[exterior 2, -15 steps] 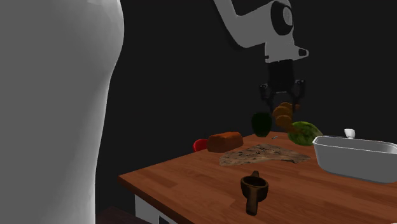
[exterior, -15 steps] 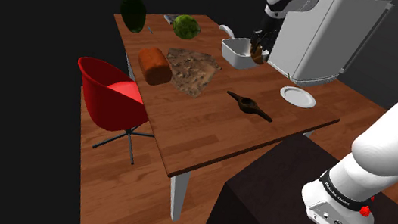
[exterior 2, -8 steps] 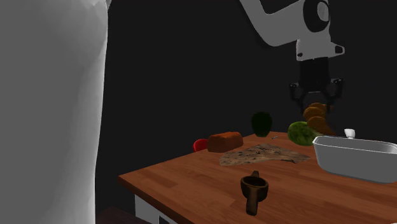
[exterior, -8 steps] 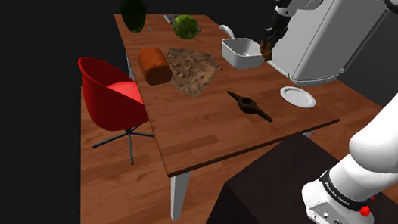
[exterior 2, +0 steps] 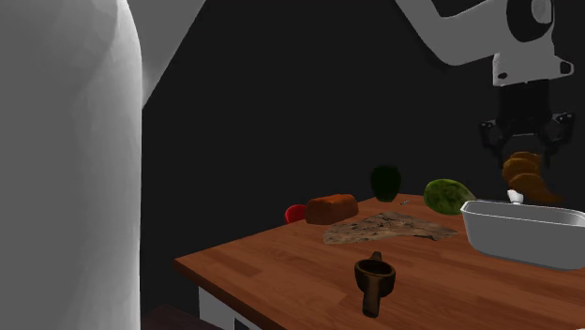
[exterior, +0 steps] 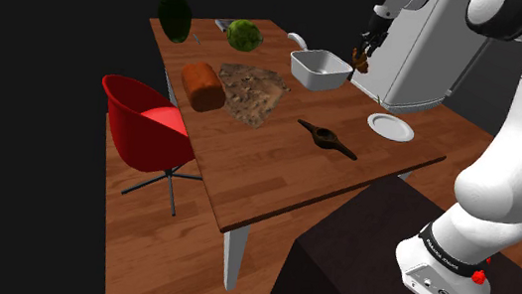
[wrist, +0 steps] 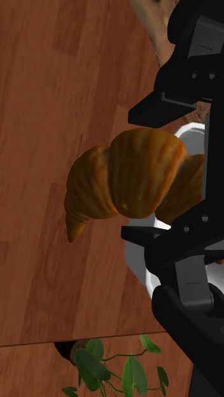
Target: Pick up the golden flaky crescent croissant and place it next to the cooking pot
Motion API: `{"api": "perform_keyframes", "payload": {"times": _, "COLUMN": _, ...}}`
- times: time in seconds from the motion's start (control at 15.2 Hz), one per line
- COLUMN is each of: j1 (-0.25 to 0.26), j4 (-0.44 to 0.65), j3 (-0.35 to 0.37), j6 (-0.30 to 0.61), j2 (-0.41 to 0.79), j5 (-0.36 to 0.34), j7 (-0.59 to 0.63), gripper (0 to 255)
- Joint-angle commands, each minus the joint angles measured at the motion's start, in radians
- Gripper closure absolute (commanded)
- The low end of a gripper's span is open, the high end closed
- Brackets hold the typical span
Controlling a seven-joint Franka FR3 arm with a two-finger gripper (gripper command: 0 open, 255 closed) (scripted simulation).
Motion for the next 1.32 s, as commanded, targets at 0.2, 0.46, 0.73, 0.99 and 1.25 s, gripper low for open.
{"api": "perform_keyframes", "payload": {"times": 0.2, "j1": -0.081, "j4": 0.298, "j3": -0.006, "j6": -0.118, "j2": 0.184, "j5": 0.03, "j7": -0.073, "gripper": 255}}
{"api": "perform_keyframes", "payload": {"times": 0.46, "j1": -0.102, "j4": 0.355, "j3": -0.004, "j6": -0.117, "j2": 0.242, "j5": 0.038, "j7": -0.089, "gripper": 255}}
{"api": "perform_keyframes", "payload": {"times": 0.73, "j1": -0.1, "j4": 0.309, "j3": -0.003, "j6": -0.067, "j2": 0.247, "j5": 0.04, "j7": -0.093, "gripper": 255}}
{"api": "perform_keyframes", "payload": {"times": 0.99, "j1": -0.098, "j4": 0.27, "j3": -0.002, "j6": -0.019, "j2": 0.256, "j5": 0.042, "j7": -0.096, "gripper": 255}}
{"api": "perform_keyframes", "payload": {"times": 1.25, "j1": -0.098, "j4": 0.238, "j3": 0.0, "j6": 0.026, "j2": 0.269, "j5": 0.045, "j7": -0.1, "gripper": 255}}
